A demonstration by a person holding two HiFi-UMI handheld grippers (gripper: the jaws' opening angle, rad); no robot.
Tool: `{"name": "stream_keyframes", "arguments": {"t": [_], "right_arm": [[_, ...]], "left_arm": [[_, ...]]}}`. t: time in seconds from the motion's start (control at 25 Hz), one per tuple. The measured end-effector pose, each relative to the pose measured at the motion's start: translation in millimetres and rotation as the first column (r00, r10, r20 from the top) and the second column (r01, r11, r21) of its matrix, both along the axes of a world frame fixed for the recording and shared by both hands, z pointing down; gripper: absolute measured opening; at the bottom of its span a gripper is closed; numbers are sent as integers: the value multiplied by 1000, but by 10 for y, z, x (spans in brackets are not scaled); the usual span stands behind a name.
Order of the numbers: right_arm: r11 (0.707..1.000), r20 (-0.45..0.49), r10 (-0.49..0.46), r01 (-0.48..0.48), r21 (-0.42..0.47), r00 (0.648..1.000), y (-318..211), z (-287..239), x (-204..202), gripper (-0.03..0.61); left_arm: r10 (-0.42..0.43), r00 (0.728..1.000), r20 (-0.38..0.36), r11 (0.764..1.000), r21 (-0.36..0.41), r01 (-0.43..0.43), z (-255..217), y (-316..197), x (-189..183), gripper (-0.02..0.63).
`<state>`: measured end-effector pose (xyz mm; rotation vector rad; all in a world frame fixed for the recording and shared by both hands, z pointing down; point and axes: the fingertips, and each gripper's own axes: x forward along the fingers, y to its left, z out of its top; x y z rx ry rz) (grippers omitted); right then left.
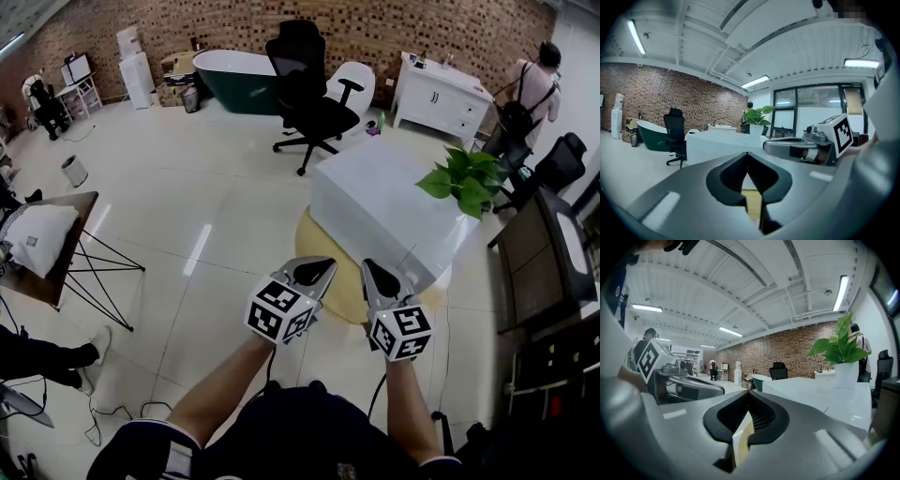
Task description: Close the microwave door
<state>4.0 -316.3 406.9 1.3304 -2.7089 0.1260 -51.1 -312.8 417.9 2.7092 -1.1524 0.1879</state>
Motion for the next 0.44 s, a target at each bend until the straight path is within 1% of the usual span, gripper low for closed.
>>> {"name": "stream_keyframes", "arguments": {"t": [0.44], "right_arm": [[1000, 8, 8, -8, -3, 1000, 1, 6, -40, 2]], "left_arm": [[9, 1000, -2, 1000, -5, -9, 22, -9, -37, 12]]}}
